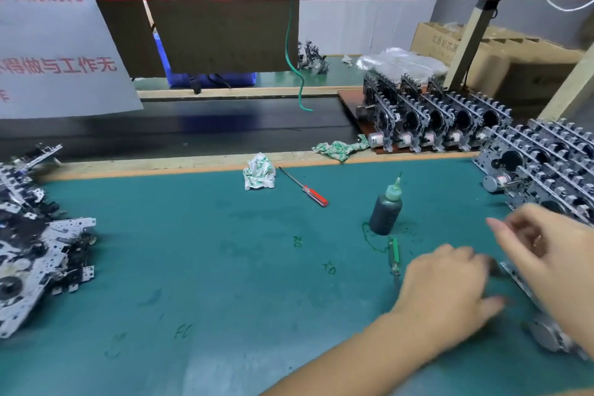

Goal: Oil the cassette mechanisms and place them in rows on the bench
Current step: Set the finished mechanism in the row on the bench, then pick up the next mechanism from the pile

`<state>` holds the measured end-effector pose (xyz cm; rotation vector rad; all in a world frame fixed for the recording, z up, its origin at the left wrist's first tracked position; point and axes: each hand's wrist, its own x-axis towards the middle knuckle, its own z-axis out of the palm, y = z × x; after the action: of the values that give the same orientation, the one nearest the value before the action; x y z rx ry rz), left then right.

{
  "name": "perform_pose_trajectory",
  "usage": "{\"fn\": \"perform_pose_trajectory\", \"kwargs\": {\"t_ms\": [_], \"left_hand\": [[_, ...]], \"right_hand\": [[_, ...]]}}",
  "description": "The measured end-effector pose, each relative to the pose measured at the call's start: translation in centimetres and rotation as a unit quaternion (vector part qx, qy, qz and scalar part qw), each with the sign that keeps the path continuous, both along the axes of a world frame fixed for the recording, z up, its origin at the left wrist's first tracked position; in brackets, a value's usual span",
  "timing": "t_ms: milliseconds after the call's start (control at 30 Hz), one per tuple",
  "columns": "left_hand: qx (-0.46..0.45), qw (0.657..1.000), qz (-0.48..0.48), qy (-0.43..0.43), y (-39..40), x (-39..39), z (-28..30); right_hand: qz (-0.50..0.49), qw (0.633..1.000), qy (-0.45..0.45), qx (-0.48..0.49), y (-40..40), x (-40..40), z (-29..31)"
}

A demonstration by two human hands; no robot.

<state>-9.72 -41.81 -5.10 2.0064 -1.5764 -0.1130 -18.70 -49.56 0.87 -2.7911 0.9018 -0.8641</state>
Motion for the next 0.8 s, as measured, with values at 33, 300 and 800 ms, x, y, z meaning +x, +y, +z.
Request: {"fn": "perform_pose_trajectory", "kwargs": {"t_ms": [33, 300, 800], "left_hand": [[-0.025, 0.998, 0.029, 0.041, 1.1, 1.1, 0.4], [-0.066, 0.956, 0.248, 0.144, 14.7, 9.4, 0.5], [0.155, 0.764, 0.598, -0.187, 38.0, 16.1, 5.7]], "right_hand": [[0.01, 1.0, -0.005, 0.011, 1.3, 1.4, 0.2], [0.239, 0.962, 0.058, 0.117, 9.9, 10.9, -2.1], [0.51, 0.834, 0.07, 0.196, 29.3, 27.2, -2.1]]}}
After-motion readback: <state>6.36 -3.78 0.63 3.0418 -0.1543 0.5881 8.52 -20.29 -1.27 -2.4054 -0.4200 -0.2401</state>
